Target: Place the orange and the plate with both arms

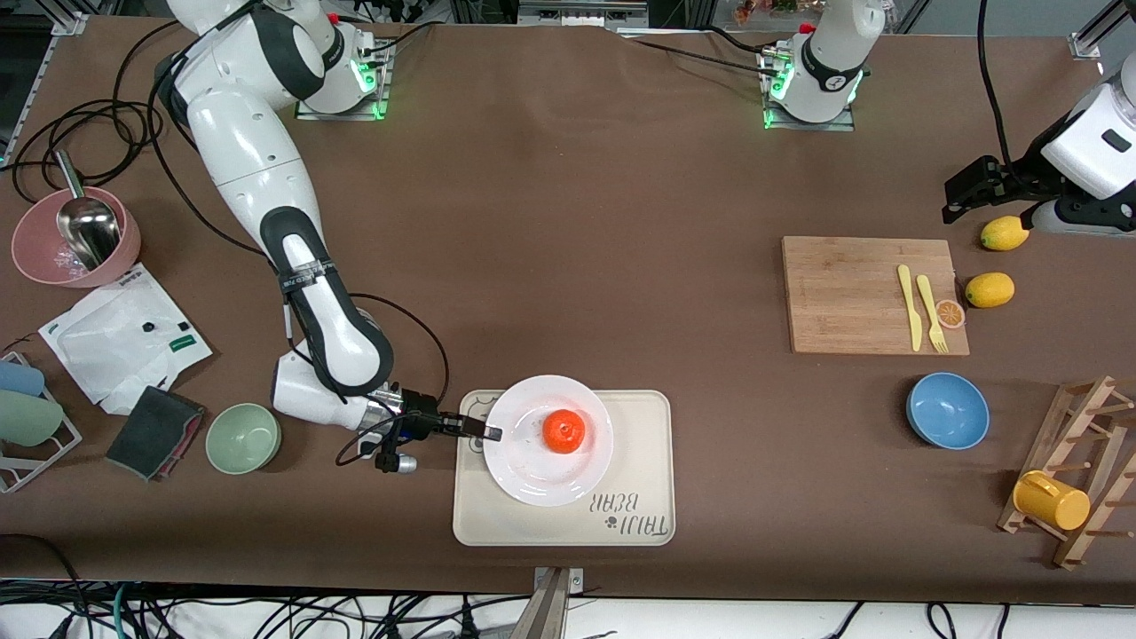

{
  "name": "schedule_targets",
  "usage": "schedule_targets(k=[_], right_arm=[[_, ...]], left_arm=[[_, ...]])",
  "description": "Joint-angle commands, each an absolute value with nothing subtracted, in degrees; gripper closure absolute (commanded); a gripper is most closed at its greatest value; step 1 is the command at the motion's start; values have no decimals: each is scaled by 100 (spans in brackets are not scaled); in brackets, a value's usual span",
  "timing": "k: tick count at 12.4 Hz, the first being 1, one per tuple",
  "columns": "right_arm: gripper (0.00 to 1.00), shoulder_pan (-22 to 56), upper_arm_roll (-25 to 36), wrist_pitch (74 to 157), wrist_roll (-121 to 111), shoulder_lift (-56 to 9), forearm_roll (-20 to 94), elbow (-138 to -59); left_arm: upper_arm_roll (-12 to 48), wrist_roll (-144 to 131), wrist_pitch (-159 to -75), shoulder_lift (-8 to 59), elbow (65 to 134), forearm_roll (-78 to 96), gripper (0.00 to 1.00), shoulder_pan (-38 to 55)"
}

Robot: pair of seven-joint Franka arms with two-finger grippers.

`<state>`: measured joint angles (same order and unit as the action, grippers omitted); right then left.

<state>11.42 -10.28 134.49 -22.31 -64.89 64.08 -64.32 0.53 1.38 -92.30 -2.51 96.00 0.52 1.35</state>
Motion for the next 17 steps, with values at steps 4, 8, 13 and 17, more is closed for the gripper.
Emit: schedule_targets(k=[4,8,13,17], right_arm=[[0,1081,-950,13447,-2048,-5330,5704,-7520],[0,1090,-783,13255,-2039,-3793,5338,-8943],[0,1072,-405,12404,-1128,-1402,2766,-11089],[0,1055,-325,10954,-178,-204,855,-11233]], left_arm=[[44,185,-9141,-167,9422,114,0,105],[44,176,-9141,-158,9387,114,0,105],[44,176,-9141,-158,9387,114,0,105],[44,185,-9141,-158,9387,114,0,105]])
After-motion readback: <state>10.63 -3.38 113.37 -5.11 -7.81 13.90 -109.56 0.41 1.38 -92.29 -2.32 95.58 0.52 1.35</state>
